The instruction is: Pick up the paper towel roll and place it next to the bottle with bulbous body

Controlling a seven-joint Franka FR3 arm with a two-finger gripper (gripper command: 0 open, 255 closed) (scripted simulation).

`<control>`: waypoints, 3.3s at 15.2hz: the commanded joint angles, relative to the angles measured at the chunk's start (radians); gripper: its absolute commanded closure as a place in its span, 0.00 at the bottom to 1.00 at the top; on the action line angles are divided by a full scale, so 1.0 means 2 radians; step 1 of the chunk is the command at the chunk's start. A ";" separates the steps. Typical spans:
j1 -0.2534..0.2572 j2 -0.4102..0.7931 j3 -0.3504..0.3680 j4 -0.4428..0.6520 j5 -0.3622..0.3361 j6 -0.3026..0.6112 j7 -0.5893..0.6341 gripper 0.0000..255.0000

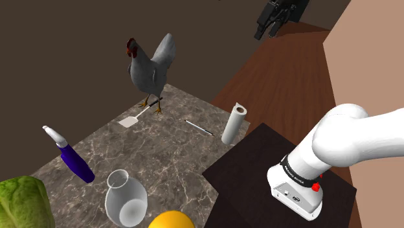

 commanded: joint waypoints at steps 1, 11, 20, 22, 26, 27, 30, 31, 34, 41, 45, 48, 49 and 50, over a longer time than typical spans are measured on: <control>0.000 0.000 0.000 0.000 0.000 0.000 0.000 0.00; 0.012 0.015 0.000 -0.141 0.017 0.100 0.003 0.00; 0.031 0.074 0.001 -0.242 0.038 0.210 0.001 0.00; 0.035 0.089 0.001 -0.256 0.042 0.231 0.000 0.00; 0.037 0.108 0.001 -0.273 0.044 0.267 -0.001 0.00; 0.038 0.114 0.001 -0.277 0.045 0.276 -0.001 0.00; 0.039 0.128 0.001 -0.286 0.046 0.301 -0.002 0.00; 0.039 0.128 0.001 -0.287 0.046 0.301 -0.002 0.00; 0.039 0.128 0.001 -0.286 0.046 0.301 -0.002 0.00; 0.039 0.128 0.001 -0.287 0.046 0.301 -0.002 1.00; 0.039 0.128 0.001 -0.286 0.046 0.300 -0.002 1.00; 0.039 0.122 0.002 -0.283 0.046 0.291 -0.001 1.00; 0.038 0.116 0.002 -0.280 0.045 0.282 0.000 1.00; 0.038 0.110 0.002 -0.276 0.045 0.272 0.000 1.00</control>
